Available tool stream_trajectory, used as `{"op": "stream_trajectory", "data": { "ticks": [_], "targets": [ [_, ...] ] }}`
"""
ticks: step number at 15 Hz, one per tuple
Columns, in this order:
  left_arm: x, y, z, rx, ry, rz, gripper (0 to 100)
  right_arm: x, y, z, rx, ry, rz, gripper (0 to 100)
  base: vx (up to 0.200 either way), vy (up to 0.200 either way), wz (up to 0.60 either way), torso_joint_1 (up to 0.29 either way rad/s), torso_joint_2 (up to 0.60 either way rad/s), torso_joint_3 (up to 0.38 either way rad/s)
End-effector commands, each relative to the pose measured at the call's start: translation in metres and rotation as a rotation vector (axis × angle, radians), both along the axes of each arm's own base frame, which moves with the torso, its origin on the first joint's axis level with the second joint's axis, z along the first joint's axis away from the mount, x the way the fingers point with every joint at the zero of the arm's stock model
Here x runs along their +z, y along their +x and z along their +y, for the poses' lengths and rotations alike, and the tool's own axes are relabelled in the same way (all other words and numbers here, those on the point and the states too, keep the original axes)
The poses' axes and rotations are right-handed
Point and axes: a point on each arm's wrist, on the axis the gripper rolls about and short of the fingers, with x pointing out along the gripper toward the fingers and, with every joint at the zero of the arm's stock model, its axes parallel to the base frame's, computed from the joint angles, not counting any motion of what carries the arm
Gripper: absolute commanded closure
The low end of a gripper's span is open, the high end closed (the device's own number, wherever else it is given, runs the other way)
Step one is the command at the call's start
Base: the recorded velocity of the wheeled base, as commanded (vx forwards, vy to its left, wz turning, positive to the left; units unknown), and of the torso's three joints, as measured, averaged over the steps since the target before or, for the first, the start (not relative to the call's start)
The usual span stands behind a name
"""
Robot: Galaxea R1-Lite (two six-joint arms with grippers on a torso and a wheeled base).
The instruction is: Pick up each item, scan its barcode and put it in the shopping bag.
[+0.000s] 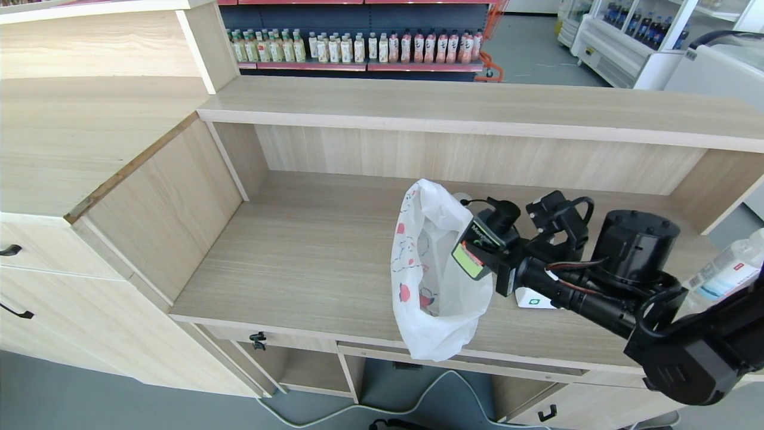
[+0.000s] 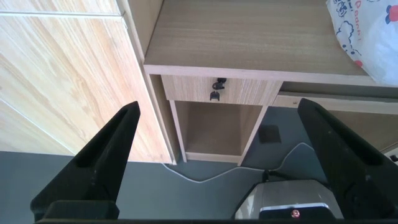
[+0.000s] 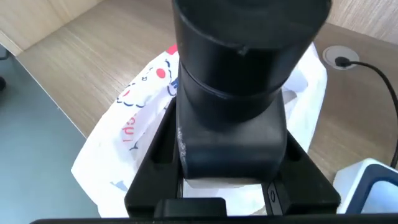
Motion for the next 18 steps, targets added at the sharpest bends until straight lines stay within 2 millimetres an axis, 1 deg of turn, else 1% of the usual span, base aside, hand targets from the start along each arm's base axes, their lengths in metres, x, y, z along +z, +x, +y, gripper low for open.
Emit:
{"op": "stream_trajectory", "data": {
  "ticks": [1, 2, 3, 4, 6, 9, 12, 13, 14, 15, 18],
  "targets": [
    [0.000, 0.000, 0.000, 0.000, 0.000, 0.000, 0, -0.033, 0.011, 0.012, 0.020, -0.028, 0.010, 100, 0.000, 0.000, 0.00, 0.000, 0.00, 0.000],
    [0.000, 0.000, 0.000, 0.000, 0.000, 0.000, 0, -0.043, 0.014, 0.015, 0.027, -0.029, 0.003, 100, 0.000, 0.000, 0.00, 0.000, 0.00, 0.000],
    [0.000, 0.000, 0.000, 0.000, 0.000, 0.000, 0, -0.047, 0.014, 0.018, 0.034, -0.029, 0.003, 100, 0.000, 0.000, 0.00, 0.000, 0.00, 0.000],
    [0.000, 0.000, 0.000, 0.000, 0.000, 0.000, 0, -0.057, 0.014, 0.023, 0.047, -0.036, 0.011, 100, 0.000, 0.000, 0.00, 0.000, 0.00, 0.000],
    [0.000, 0.000, 0.000, 0.000, 0.000, 0.000, 0, -0.068, 0.018, 0.027, 0.060, -0.055, 0.011, 100, 0.000, 0.000, 0.00, 0.000, 0.00, 0.000],
    [0.000, 0.000, 0.000, 0.000, 0.000, 0.000, 0, -0.083, 0.026, 0.019, 0.027, -0.062, 0.024, 100, 0.000, 0.000, 0.00, 0.000, 0.00, 0.000],
    [0.000, 0.000, 0.000, 0.000, 0.000, 0.000, 0, -0.097, 0.029, 0.020, 0.028, -0.056, 0.041, 100, 0.000, 0.000, 0.00, 0.000, 0.00, 0.000],
    [0.000, 0.000, 0.000, 0.000, 0.000, 0.000, 0, -0.103, 0.033, 0.022, 0.026, -0.053, 0.056, 100, 0.000, 0.000, 0.00, 0.000, 0.00, 0.000],
    [0.000, 0.000, 0.000, 0.000, 0.000, 0.001, 0, -0.105, 0.035, 0.022, 0.024, -0.052, 0.056, 100, 0.000, 0.000, 0.00, 0.000, 0.00, 0.000],
    [0.000, 0.000, 0.000, 0.000, 0.000, 0.000, 0, -0.107, 0.043, 0.023, 0.016, -0.045, 0.042, 100, 0.000, 0.000, 0.00, 0.000, 0.00, 0.000],
    [0.000, 0.000, 0.000, 0.000, 0.000, 0.000, 0, -0.110, 0.050, 0.026, 0.016, -0.042, 0.033, 100, 0.000, 0.000, 0.00, 0.000, 0.00, 0.000]
  ]
}}
